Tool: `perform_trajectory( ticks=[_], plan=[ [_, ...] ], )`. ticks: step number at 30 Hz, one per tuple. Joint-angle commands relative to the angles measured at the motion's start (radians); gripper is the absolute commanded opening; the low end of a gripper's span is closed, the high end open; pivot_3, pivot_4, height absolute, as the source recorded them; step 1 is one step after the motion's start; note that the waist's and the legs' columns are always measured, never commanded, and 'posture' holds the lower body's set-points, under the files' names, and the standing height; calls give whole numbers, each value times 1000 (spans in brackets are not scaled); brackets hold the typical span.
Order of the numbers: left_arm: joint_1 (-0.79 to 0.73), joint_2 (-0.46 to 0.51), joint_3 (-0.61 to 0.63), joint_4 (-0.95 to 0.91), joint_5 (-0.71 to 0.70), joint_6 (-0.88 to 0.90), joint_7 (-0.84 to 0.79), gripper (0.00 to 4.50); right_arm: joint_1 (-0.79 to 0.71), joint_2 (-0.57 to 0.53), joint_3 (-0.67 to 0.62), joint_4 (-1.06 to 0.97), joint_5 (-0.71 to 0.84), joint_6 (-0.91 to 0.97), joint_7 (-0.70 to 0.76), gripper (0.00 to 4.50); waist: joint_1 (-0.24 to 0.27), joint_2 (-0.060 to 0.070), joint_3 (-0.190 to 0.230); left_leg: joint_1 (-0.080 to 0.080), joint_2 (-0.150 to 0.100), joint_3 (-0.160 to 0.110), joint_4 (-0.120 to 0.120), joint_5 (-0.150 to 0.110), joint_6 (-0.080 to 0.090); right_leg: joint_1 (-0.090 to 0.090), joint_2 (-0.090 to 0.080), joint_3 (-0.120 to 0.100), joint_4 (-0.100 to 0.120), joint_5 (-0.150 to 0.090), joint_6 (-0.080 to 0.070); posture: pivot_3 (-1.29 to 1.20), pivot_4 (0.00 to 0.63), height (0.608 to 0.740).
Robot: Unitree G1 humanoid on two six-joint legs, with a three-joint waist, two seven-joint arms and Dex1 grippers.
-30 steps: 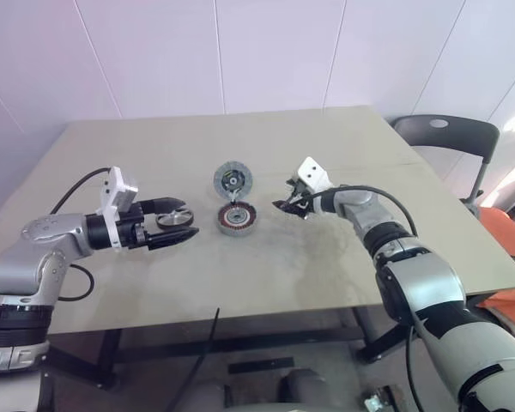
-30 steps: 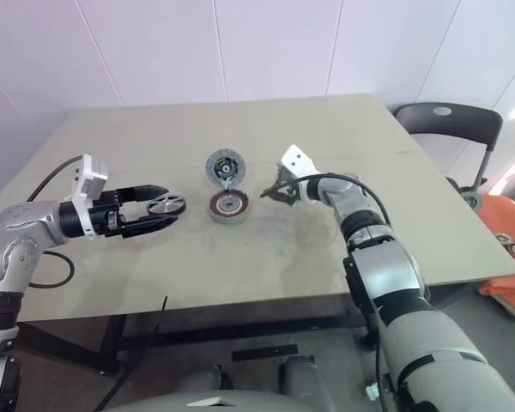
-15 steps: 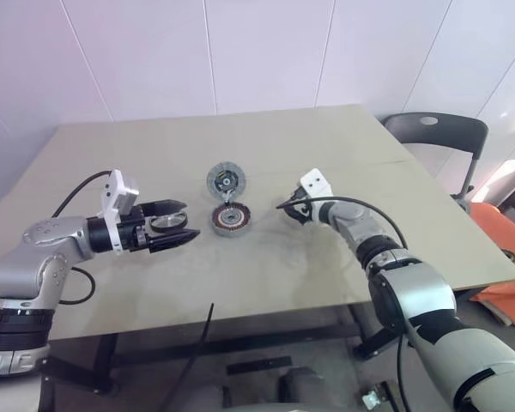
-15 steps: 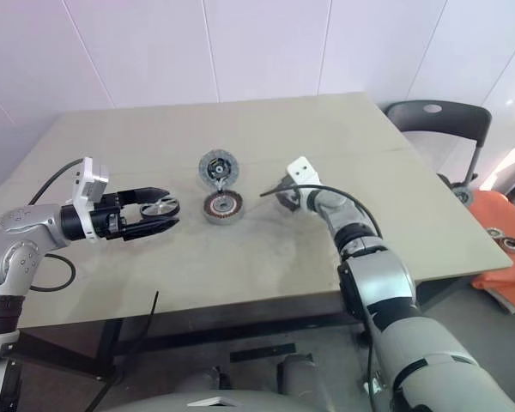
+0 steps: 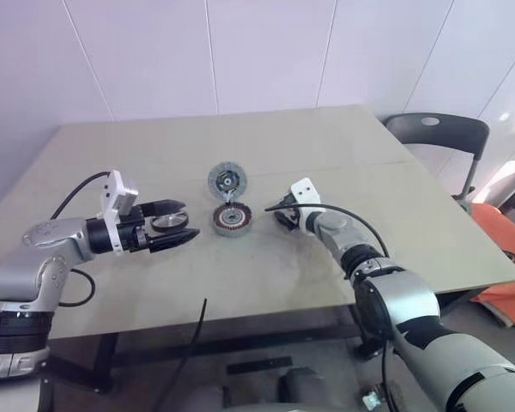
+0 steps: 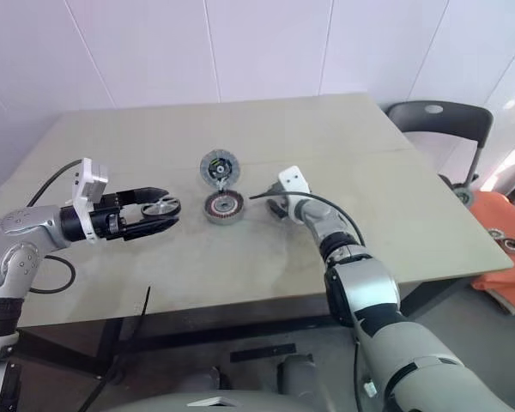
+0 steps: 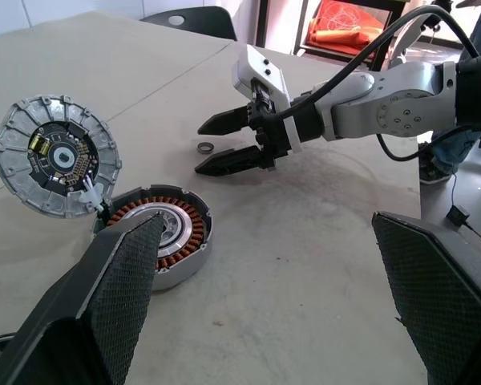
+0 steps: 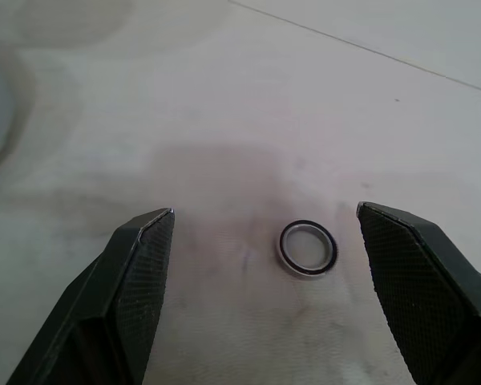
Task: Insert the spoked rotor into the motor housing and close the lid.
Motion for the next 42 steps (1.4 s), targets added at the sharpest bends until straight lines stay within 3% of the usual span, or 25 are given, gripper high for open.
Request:
perform_trajectory(
  ticks=[1, 8, 12, 31, 42],
  plan=[
    [4, 1, 40, -33, -20, -10, 6, 4439, 2, -8, -44, -6, 20, 23, -32, 3814, 1, 0, 0, 0, 0, 0, 0, 0, 0, 0, 0, 0, 0, 0, 0, 0, 0, 740],
    [12, -3, 44, -37, -20, -12, 9, 4439, 37, 0, -93, -5, 42, 65, -34, 3814, 6, -2, -1, 3, 0, -1, 0, 0, 0, 5, 0, -1, -1, 0, 0, 0, 0, 740],
    [9, -5, 45, -37, -19, -9, 11, 4439, 47, 11, -115, -7, 56, 77, -40, 3814, 5, -2, -1, 16, 0, -2, -3, -1, 1, 19, 0, -1, -6, 0, 0, 0, 0, 740],
    [14, -14, 51, -51, -27, 0, 29, 4439, 26, 77, -204, -19, 119, 99, -60, 3814, -3, -3, -2, 17, 0, -2, -3, 0, 1, 19, 1, -1, -6, 0, 0, 0, 0, 740],
    [31, -38, 49, -78, -30, 5, 51, 4439, 39, 132, -104, -21, 26, 35, -76, 3814, -36, -3, -2, 17, 1, -2, -4, 0, 1, 18, 1, -1, -6, 0, 0, 0, 0, 740]
  ],
)
